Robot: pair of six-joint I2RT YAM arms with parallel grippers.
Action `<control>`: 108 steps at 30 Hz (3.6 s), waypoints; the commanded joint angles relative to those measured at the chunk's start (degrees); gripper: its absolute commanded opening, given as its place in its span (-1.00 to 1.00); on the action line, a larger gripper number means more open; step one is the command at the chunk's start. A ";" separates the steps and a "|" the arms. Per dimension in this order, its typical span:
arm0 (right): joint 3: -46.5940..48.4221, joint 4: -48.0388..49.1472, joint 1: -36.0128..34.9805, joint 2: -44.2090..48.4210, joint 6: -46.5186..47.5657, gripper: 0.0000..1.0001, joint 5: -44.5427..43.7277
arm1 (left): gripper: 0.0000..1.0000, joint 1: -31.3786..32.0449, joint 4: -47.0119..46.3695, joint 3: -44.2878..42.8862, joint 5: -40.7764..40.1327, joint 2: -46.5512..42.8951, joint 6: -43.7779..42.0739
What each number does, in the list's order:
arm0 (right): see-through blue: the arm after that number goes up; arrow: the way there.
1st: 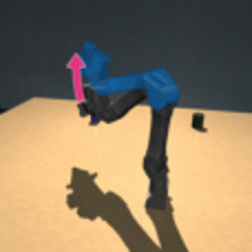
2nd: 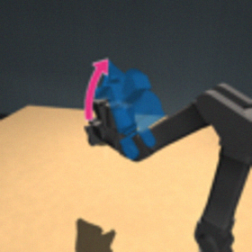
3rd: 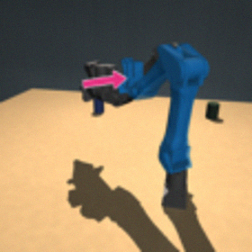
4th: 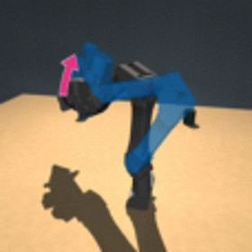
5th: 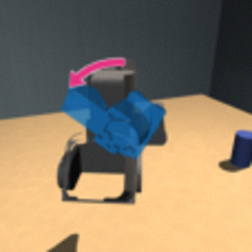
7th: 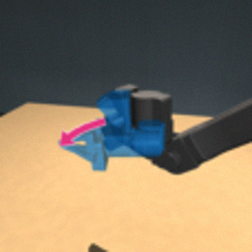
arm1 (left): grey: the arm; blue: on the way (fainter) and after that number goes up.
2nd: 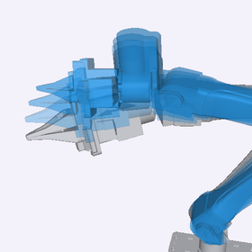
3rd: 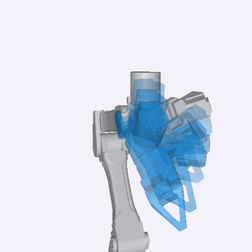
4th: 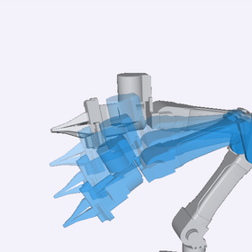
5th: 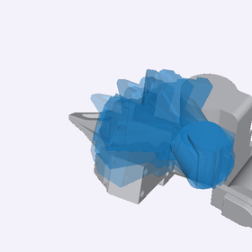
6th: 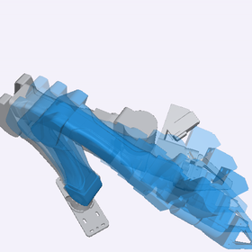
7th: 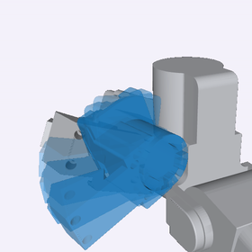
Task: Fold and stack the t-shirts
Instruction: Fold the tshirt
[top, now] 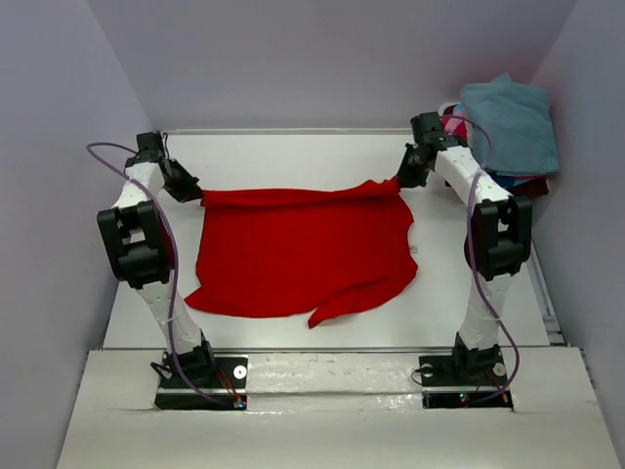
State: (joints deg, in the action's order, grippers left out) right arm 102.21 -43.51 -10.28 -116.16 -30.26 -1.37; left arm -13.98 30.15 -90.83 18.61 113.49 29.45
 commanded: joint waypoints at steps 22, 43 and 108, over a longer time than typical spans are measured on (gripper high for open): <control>-4.47 -5.36 -0.61 2.07 3.54 -0.86 3.21 | -0.89 -0.35 -2.02 4.96 -0.24 -4.86 0.96; -7.82 -7.82 -1.14 1.64 6.62 -0.86 5.67 | -0.51 -0.35 -6.25 13.75 1.87 -8.64 3.24; -6.41 -12.48 -2.20 3.83 7.59 -0.86 -1.09 | -0.89 -0.35 -6.33 28.16 0.64 -23.67 3.42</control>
State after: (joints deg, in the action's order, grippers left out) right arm 93.21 -53.78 -12.10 -116.01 -22.68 1.13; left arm -13.98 24.64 -62.57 20.29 90.85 33.47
